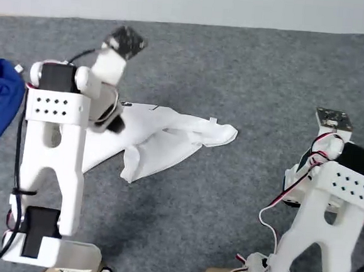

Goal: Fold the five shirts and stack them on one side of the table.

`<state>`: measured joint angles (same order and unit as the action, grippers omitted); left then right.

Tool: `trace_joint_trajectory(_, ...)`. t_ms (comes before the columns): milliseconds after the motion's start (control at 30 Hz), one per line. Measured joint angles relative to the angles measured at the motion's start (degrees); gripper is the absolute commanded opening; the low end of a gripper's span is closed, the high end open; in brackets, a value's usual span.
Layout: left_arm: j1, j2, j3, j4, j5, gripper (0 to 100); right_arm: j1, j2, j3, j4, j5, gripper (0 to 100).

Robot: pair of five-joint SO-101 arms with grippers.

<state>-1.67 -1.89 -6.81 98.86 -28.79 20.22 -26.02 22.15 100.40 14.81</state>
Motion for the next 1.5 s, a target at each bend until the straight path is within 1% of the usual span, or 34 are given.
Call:
trace_joint_trajectory(67, -0.1, 0.0, 4.2, -0.2, -1.8, 23, 0.0, 0.0, 0.0, 0.0, 0.0, 0.9)
trace_joint_trajectory(100, -0.1, 0.0, 6.2, -1.6, -2.3, 23, 0.0, 0.0, 0.0, 0.0, 0.0, 0.9)
trace_joint_trajectory(300, -0.1, 0.0, 19.4, -13.5, -3.1, 23, 0.0, -0.4, 0.0, 0.0, 0.0, 0.9)
trace_joint_trajectory(400, -0.4, 0.0, 26.1, -19.1, -5.2, 23, 0.0, -0.6, 0.0, 0.0, 0.0, 0.9)
trace_joint_trajectory(500, -2.8, 0.0, 30.4, -23.4, -7.1, 23, 0.0, -0.6, 0.0, 0.0, 0.0, 0.9)
trace_joint_trajectory(600, -6.1, 0.0, 31.3, -26.5, -9.0, 23, 0.0, -0.6, 0.0, 0.0, 0.0, 0.9)
trace_joint_trajectory(700, -9.8, 0.1, 31.5, -27.4, -11.1, 23, 0.0, -0.6, 0.0, 0.0, 0.4, 0.9)
trace_joint_trajectory(800, -12.7, 0.8, 31.7, -27.7, -13.5, 23, 0.0, -0.6, 0.0, 0.0, 2.5, 0.9)
trace_joint_trajectory(1033, -17.2, 11.0, 31.7, -31.4, -15.2, 23, 0.0, -0.6, 0.0, 0.0, 3.6, 0.9)
trace_joint_trajectory(1133, -17.5, 15.1, 30.6, -31.7, -15.3, 17, 0.0, -0.6, 0.0, 0.0, 3.7, 0.9)
trace_joint_trajectory(1333, -17.4, 19.3, 26.0, -31.2, -15.5, 0, 0.0, -0.6, 0.0, 0.0, 3.7, 0.9)
trace_joint_trajectory(1433, -17.2, 20.0, 23.1, -28.0, -15.4, 0, -0.6, -0.6, 0.0, 0.0, 3.7, 0.9)
trace_joint_trajectory(1500, -18.1, 20.7, 18.7, -26.0, -15.2, 0, -2.5, -0.6, 0.0, 0.0, 3.7, 0.9)
